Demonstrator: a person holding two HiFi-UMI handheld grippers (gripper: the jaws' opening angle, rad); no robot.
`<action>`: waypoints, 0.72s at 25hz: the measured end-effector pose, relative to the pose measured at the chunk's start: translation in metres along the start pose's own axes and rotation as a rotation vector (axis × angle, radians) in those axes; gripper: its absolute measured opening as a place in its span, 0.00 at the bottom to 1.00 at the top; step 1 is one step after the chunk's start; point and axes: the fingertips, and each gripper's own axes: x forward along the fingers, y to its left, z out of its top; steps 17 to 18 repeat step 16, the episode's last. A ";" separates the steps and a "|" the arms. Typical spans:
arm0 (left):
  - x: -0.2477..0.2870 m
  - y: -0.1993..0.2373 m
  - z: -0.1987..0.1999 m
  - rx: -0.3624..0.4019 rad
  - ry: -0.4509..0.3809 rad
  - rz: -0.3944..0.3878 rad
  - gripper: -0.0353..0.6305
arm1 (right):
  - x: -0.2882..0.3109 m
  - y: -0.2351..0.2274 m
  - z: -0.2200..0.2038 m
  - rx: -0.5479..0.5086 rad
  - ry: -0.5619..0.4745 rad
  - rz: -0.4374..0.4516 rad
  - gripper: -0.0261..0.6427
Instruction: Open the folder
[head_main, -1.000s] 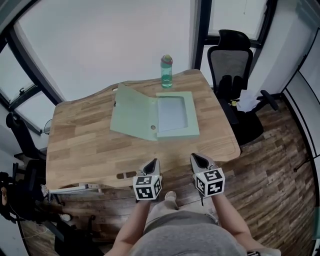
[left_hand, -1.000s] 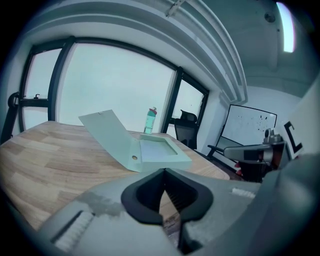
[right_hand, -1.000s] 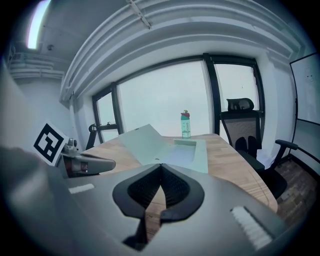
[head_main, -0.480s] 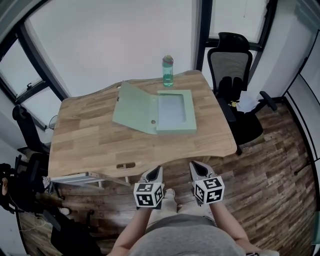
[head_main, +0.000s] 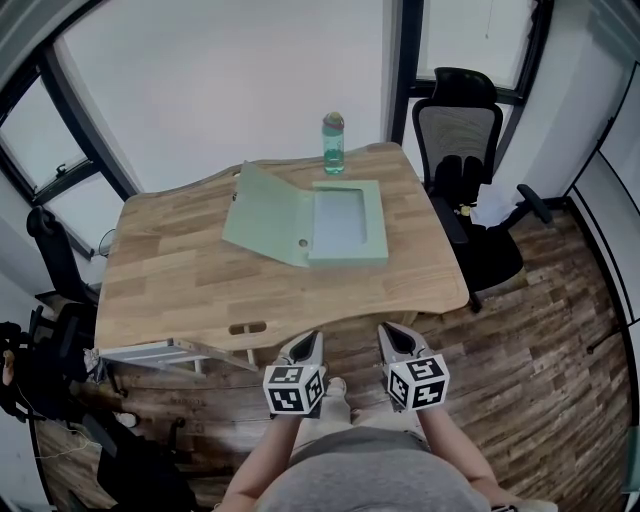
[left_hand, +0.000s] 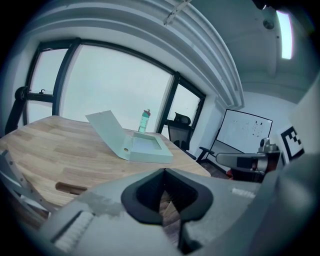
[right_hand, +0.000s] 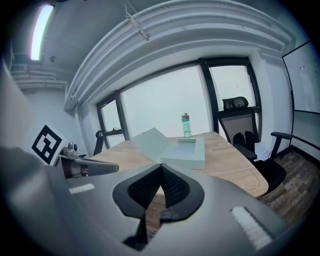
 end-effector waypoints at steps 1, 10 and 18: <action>0.000 -0.001 0.000 0.001 0.001 -0.003 0.06 | -0.001 0.000 0.001 0.000 -0.003 0.002 0.03; 0.004 -0.012 0.006 0.006 0.004 -0.032 0.06 | -0.001 -0.006 0.012 -0.013 -0.024 0.011 0.03; 0.010 -0.012 0.009 0.007 0.005 -0.031 0.06 | 0.004 -0.011 0.015 -0.018 -0.022 0.013 0.03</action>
